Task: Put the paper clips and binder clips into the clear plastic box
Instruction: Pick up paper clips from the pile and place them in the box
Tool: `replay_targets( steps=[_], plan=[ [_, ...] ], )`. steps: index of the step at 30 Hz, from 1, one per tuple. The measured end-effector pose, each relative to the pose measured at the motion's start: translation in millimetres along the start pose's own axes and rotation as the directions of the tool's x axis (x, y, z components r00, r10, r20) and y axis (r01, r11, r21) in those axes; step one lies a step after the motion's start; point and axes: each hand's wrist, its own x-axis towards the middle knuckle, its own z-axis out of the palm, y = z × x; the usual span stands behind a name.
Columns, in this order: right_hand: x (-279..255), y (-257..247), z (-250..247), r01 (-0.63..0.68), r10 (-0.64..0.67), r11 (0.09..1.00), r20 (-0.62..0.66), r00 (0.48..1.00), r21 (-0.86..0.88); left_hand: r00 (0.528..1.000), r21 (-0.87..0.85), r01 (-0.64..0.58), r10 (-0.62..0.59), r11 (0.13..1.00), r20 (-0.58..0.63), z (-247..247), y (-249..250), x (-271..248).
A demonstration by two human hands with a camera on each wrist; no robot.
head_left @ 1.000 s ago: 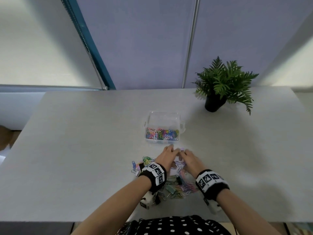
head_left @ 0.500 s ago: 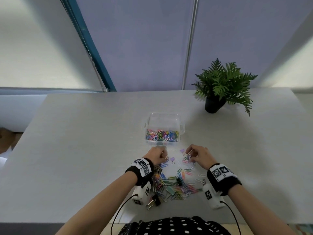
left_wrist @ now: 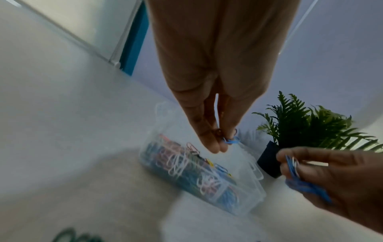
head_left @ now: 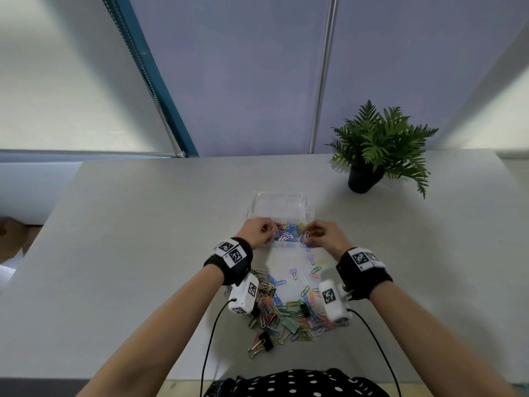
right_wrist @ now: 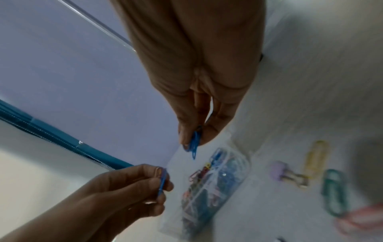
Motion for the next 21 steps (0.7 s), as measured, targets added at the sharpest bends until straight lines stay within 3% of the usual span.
replay_targets(
  steps=[4,7,10,12,16,18,21],
  plan=[
    [24,-16,13,0.015,-0.003,0.995,-0.119,0.993,0.101,0.998,0.149,0.026,-0.017,0.988,-0.064,-9,5,14],
    [33,-14,18,-0.044,0.047,0.999,-0.140,0.989,0.019,1.000,0.218,-0.010,0.016,0.976,-0.022,-3,2,16],
    [27,-11,14,-0.054,0.032,0.963,-0.085,0.996,-0.264,0.992,0.261,-0.103,0.120,0.960,-0.049,4,2,8],
    [17,-9,9,-0.013,-0.013,0.962,-0.094,0.996,-0.273,0.976,0.259,-0.196,0.214,0.946,-0.041,11,3,-1],
    [-15,5,-11,0.025,-0.051,0.962,-0.089,0.995,-0.273,0.937,0.250,-0.350,0.338,0.903,0.092,30,6,-17],
    [-33,18,-24,0.025,-0.049,0.928,-0.054,0.997,-0.373,0.948,0.221,-0.317,0.316,0.922,0.040,37,5,-17],
    [-52,38,-42,-0.033,0.012,0.853,-0.042,0.999,-0.521,0.963,0.081,-0.171,0.184,0.982,-0.195,38,-1,-11]
  ],
)
